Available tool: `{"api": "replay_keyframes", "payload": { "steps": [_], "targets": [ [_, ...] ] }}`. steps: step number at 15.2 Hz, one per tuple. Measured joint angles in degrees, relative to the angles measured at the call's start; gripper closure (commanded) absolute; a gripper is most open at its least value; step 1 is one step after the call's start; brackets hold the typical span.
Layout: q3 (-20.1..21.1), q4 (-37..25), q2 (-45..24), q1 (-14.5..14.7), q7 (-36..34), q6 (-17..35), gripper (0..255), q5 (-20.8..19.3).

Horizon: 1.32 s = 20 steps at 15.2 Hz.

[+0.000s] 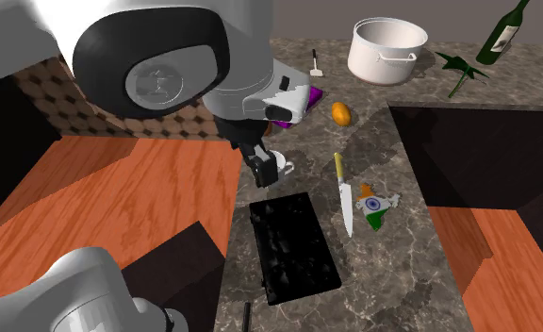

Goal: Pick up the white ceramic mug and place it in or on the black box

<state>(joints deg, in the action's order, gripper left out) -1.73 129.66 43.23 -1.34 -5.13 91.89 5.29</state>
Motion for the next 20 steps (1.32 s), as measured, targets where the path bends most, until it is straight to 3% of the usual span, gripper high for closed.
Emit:
{"api": "replay_keyframes", "payload": {
  "steps": [3, 8, 20],
  "targets": [
    [0.8, 1.3, -0.8, 0.2, -0.7, 2.0, 0, 0.3],
    [3.5, 5.3, -5.6, 0.9, -2.5, 10.5, 0, 1.1],
    [10.1, 7.5, -24.6, 2.4, -8.2, 30.8, 0, 1.1]
  ]
}}
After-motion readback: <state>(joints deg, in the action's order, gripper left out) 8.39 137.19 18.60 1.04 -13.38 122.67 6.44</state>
